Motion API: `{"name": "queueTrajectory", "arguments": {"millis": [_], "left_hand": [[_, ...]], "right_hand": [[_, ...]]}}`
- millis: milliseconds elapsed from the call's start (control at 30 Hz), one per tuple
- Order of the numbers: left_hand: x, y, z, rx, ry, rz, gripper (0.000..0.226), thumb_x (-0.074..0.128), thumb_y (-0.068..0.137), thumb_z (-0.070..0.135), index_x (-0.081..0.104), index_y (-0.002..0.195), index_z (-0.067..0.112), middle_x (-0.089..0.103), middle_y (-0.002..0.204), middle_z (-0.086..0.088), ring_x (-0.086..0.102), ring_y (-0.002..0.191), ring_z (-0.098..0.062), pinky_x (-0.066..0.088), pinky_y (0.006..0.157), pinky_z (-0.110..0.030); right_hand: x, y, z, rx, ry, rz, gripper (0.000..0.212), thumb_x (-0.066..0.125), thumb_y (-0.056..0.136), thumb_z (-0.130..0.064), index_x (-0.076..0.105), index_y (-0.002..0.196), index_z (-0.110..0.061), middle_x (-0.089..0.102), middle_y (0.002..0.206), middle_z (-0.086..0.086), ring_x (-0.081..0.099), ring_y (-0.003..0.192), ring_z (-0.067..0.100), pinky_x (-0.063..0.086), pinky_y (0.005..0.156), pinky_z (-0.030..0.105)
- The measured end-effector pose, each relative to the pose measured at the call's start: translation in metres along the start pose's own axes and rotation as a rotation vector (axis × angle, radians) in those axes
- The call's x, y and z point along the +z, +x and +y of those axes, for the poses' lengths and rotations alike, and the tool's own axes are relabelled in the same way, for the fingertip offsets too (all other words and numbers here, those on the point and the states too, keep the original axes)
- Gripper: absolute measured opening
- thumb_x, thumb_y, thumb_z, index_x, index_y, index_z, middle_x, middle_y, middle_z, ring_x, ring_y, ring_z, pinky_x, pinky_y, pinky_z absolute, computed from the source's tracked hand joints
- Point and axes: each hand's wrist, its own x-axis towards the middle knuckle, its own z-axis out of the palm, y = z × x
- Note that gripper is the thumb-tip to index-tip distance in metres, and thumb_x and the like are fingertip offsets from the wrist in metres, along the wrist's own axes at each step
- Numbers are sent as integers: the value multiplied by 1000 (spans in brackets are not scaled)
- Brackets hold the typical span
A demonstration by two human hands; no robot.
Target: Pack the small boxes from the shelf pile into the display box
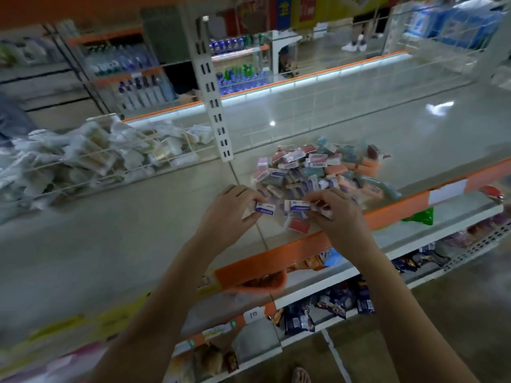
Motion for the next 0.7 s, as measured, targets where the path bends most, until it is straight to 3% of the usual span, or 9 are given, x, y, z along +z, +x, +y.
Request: {"name": "queueTrajectory", "arguments": {"millis": [200,400,700], "left_hand": [[-53,-69,-46,-106,9,106,17,68,83,13,66,100,13,65,98,0,55,96,-21,37,85,-24],[-120,-172,-96,-206,70,208,16,74,76,7,69,90,9,67,87,-3,60,85,-25,38,79,-24],[-205,-331,-172,-431,155,233,18,73,77,14,69,94,13,67,92,-3,58,91,-26,42,81,-31]], "right_hand": [[48,-3,-67,-110,3,-134,19,67,83,-12,65,101,-17,51,91,-9,48,80,4,33,71,1],[125,-28,-162,-229,66,-246,20,67,83,-10,66,102,-17,58,98,-2,53,85,10,39,77,17],[250,-81,-297,-407,168,-413,22,69,82,-12,66,99,-25,60,94,-6,53,83,5,38,72,7]]}}
